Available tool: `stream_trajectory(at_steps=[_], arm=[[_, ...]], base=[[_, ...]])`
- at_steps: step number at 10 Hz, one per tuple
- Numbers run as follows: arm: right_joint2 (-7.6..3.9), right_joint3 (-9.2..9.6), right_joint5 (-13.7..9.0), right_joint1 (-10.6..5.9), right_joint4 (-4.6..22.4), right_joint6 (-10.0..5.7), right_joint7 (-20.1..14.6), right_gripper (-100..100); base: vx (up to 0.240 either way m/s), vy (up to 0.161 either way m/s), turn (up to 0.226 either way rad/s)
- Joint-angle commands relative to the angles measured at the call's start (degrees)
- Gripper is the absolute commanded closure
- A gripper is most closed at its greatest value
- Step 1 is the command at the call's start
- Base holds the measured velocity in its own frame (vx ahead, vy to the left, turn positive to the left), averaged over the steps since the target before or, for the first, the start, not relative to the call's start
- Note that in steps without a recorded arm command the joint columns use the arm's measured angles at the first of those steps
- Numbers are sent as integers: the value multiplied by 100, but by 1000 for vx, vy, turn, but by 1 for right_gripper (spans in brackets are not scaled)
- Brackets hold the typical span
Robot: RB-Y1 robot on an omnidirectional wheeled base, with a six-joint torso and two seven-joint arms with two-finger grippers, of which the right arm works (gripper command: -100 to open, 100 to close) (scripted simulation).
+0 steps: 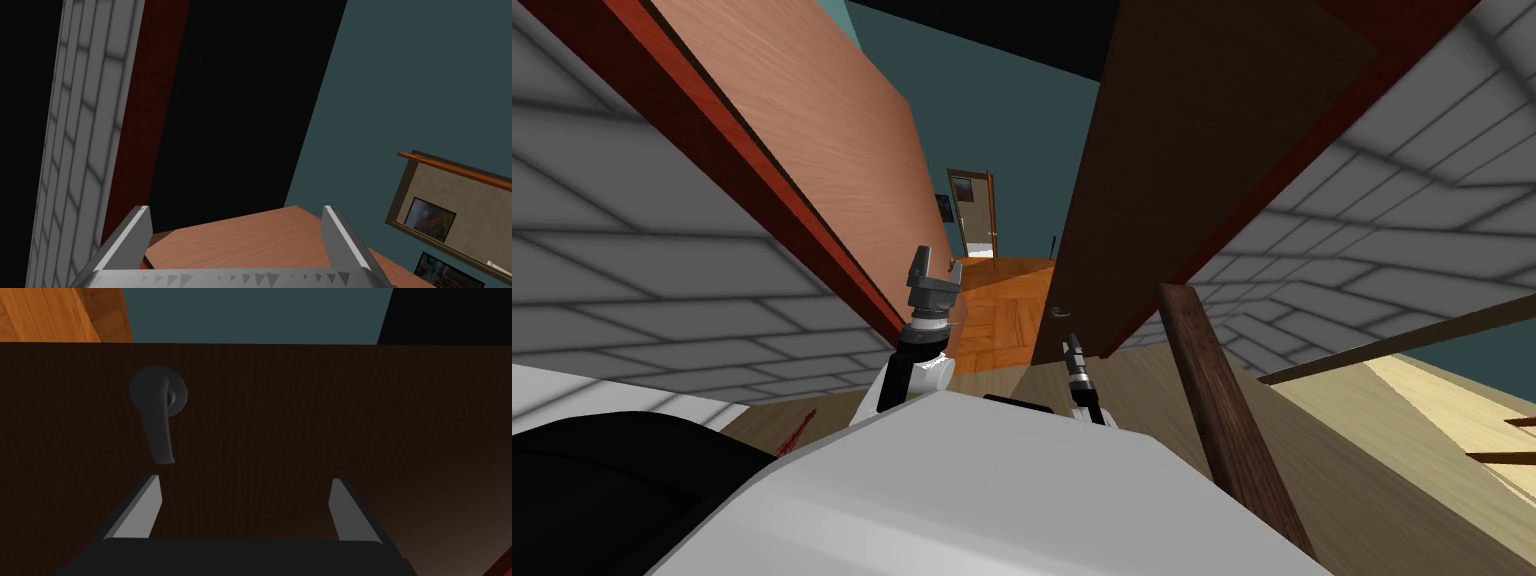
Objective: Push the door open
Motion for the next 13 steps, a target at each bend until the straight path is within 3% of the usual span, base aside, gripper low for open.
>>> stream_trajectory(at_steps=[1, 9, 11, 13], arm=[[9, 24, 1, -78, 236, -52, 7, -100], [-61, 187, -7, -385, 1459, -350, -29, -100], [-73, 217, -8, -440, 1679, -403, -36, -100], [-56, 185, -17, -458, 1680, -415, -26, -100]], base=[[39, -56, 46], [76, -91, 81], [72, -101, 55], [73, -8, 23]])
